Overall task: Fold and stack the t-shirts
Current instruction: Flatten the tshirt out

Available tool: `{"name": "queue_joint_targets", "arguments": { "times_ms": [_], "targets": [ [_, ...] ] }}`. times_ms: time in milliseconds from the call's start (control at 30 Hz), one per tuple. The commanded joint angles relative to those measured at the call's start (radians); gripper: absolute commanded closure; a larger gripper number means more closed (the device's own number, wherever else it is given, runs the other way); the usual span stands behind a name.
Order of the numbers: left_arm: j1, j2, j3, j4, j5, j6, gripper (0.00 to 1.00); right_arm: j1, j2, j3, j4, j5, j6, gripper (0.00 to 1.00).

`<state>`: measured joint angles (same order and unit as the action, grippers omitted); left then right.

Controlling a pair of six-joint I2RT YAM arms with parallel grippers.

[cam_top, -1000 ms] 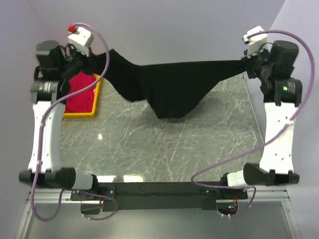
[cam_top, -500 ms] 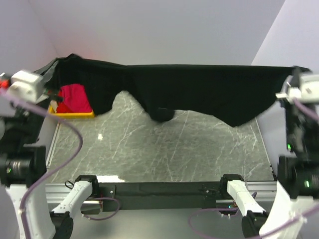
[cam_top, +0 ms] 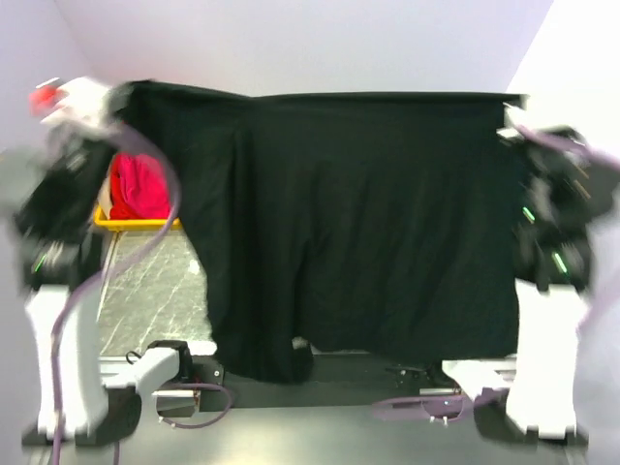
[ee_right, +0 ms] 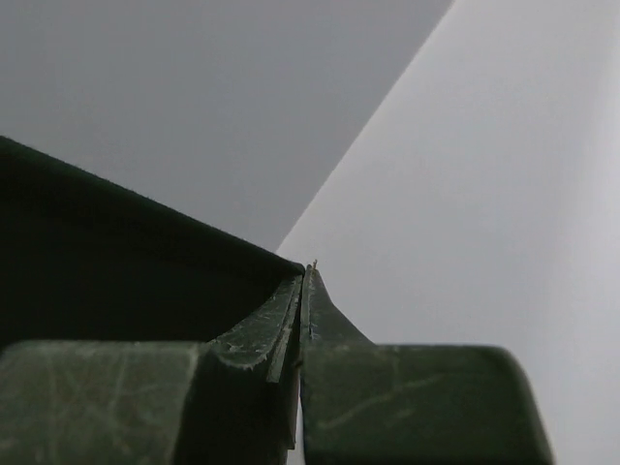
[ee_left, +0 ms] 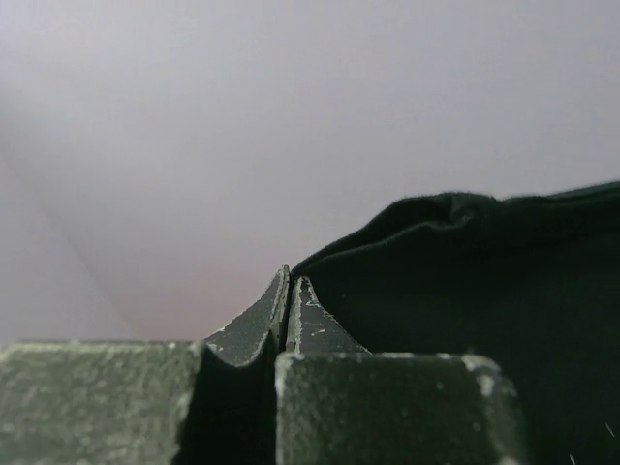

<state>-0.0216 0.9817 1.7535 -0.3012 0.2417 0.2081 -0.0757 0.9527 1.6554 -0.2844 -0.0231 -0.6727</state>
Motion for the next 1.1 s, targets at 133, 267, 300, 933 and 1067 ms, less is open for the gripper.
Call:
{"name": "queue_joint_targets", "arguments": {
  "times_ms": [133, 267, 300, 933, 1067],
  "targets": [
    [0.0, 0.364, -0.184, 0.082, 0.067, 0.027, 0.99, 0.051, 0.297, -0.252, 0.181, 0.103, -0.033, 1.0],
    [-0.018, 0.639, -0.117, 0.117, 0.073, 0.034, 0.99, 0.063, 0.53, -0.214, 0.252, 0.112, -0.024, 1.0],
    [-0.023, 0.702, -0.042, 0.117, 0.071, 0.037, 0.99, 0.068, 0.634, -0.195, 0.266, 0.121, -0.025, 1.0],
    [-0.041, 0.985, 0.115, -0.056, 0.106, -0.099, 0.29, 0.047, 0.957, 0.119, -0.315, 0.116, 0.166, 0.53],
    [-0.077, 0.994, 0.012, -0.117, 0.131, -0.137, 0.44, 0.037, 0.943, 0.023, -0.432, 0.017, 0.189, 0.7]
  ]
}}
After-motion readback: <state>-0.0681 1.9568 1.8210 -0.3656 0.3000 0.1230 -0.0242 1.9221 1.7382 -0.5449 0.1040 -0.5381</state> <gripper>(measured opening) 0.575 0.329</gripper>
